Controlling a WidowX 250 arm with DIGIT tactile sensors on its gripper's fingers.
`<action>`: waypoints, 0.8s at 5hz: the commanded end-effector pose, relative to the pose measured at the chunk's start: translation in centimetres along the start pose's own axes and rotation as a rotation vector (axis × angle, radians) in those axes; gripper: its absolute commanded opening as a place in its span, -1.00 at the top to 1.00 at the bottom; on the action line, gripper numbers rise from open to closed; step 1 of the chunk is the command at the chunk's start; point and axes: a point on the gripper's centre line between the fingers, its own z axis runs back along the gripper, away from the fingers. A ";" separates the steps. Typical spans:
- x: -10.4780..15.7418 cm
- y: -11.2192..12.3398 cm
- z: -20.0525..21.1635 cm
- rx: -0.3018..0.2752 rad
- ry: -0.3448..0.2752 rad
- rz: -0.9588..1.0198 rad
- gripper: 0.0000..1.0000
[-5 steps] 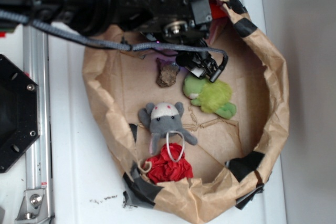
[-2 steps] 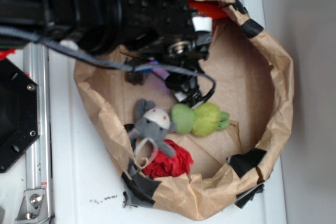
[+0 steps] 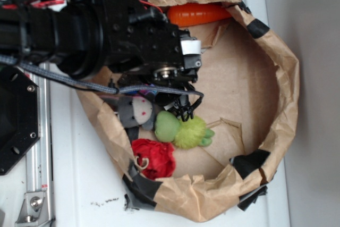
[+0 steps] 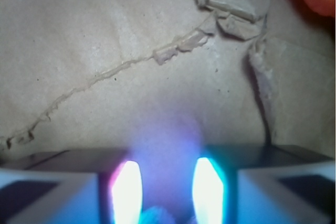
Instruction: Grab the rock.
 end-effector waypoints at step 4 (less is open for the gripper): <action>1.2 4.1 12.6 -0.148 -0.288 0.132 -1.00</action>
